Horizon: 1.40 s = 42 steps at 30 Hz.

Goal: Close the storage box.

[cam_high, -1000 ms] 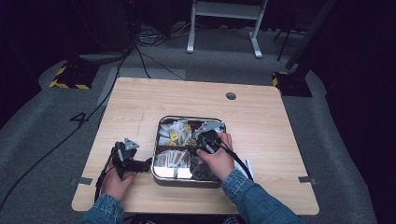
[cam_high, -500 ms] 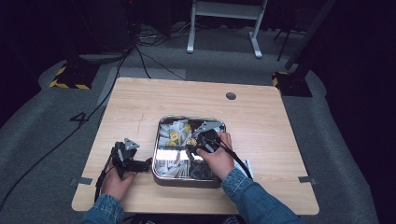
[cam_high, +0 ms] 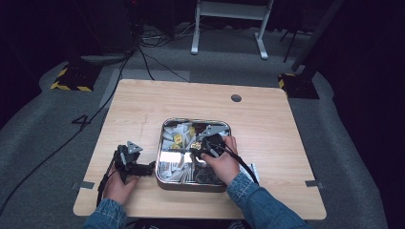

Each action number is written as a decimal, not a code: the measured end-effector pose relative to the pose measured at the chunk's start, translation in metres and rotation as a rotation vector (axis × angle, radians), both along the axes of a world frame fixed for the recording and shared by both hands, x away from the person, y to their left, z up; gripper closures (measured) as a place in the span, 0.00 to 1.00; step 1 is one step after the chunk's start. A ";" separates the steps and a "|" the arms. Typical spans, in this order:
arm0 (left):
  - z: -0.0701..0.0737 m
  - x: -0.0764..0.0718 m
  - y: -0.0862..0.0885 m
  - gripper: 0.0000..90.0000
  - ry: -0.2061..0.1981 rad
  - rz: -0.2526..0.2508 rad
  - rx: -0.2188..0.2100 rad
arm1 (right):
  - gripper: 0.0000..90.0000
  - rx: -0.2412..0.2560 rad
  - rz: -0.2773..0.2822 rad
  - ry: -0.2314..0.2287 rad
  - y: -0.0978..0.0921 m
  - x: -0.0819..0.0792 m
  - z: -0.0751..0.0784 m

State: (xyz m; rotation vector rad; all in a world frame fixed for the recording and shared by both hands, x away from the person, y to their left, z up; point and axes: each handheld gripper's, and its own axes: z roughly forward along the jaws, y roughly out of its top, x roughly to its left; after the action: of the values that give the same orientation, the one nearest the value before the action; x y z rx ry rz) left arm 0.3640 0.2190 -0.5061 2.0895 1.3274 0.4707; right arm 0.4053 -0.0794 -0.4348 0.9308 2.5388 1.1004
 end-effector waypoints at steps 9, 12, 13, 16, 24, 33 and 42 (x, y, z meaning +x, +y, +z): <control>0.000 0.000 0.000 0.00 0.000 0.000 0.000 | 0.65 0.012 -0.005 0.004 -0.001 0.000 -0.001; 0.000 0.000 0.000 0.00 0.000 0.000 -0.001 | 0.59 0.041 -0.008 -0.003 -0.003 0.000 0.001; 0.000 0.000 0.000 0.00 0.000 -0.001 -0.001 | 0.57 0.049 -0.010 -0.009 -0.005 0.000 0.003; 0.000 0.000 0.001 0.00 -0.001 0.001 -0.002 | 0.52 0.066 -0.008 -0.027 -0.010 0.000 0.008; 0.000 -0.001 0.004 0.00 -0.002 0.001 -0.001 | 0.46 0.100 -0.034 -0.058 -0.036 -0.001 0.024; 0.000 -0.002 0.007 0.00 -0.001 0.001 -0.002 | 0.44 0.114 -0.061 -0.085 -0.072 -0.004 0.040; 0.000 -0.005 0.012 0.00 0.000 -0.023 -0.003 | 0.41 0.158 -0.119 -0.094 -0.119 -0.007 0.047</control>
State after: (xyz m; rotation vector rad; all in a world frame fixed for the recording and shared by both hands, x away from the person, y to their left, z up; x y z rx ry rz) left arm 0.3588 0.2311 -0.5063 2.0998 1.3014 0.4586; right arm 0.3987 -0.1987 -0.3881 1.0276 2.3171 1.2909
